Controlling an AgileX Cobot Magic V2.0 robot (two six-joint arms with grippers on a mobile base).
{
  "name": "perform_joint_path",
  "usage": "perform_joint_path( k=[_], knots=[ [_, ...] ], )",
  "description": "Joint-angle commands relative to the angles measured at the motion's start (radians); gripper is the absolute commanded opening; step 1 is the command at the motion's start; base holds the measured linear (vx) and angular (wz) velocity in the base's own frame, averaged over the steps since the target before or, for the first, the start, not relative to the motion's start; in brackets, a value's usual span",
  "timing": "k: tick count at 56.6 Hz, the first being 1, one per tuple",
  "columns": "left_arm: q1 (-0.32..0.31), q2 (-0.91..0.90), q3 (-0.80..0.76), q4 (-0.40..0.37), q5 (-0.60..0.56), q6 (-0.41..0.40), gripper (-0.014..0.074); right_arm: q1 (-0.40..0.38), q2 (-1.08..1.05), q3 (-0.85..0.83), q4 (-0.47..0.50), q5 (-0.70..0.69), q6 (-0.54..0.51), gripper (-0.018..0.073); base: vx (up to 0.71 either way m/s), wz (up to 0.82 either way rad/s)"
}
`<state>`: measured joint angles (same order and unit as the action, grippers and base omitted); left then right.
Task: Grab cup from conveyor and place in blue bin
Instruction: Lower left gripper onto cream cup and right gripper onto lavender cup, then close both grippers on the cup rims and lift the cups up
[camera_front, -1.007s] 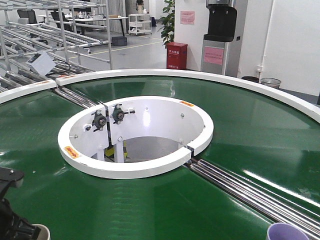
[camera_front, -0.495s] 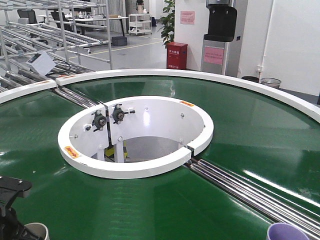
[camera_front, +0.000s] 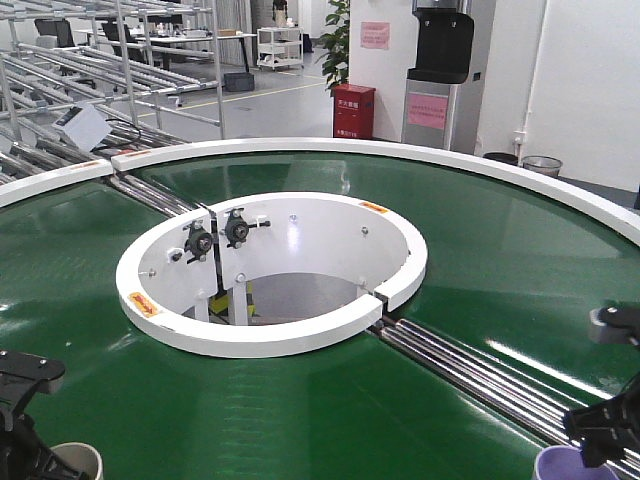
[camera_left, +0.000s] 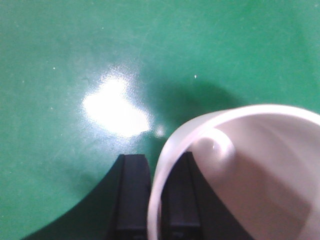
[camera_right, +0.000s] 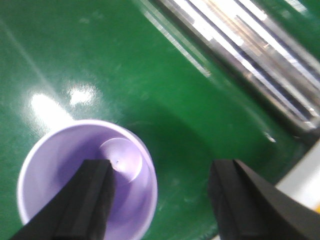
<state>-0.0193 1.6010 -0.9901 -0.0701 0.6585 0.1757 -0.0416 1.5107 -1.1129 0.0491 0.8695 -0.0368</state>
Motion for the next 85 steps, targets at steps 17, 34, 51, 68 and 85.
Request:
perform_joint_path(
  k=[17, 34, 51, 68, 85],
  knots=[
    [0.0, -0.033, -0.028, 0.008, -0.061, 0.003, -0.0008, -0.003, 0.115, -0.036, -0.031, -0.055, -0.016, 0.0415, 0.0, 0.0],
    [0.0, -0.033, -0.028, 0.008, -0.06, 0.003, -0.0008, -0.003, 0.12, -0.036, 0.052, -0.06, -0.015, 0.0126, 0.0, 0.0],
    [-0.002, -0.047, -0.028, 0.008, -0.055, 0.003, -0.0008, -0.002, 0.099, -0.036, 0.121, -0.072, -0.08, -0.0011, 0.0, 0.0],
    [-0.002, -0.231, -0.028, -0.055, -0.19, 0.011, -0.0008, 0.068, -0.092, -0.038, 0.175, -0.24, -0.105, -0.0009, 0.0, 0.0],
    [-0.004, -0.516, -0.028, -0.18, -0.228, 0.106, -0.0006, 0.3, -0.241, -0.21, -0.059, -0.3, 0.132, -0.0009, 0.0, 0.0]
  ],
)
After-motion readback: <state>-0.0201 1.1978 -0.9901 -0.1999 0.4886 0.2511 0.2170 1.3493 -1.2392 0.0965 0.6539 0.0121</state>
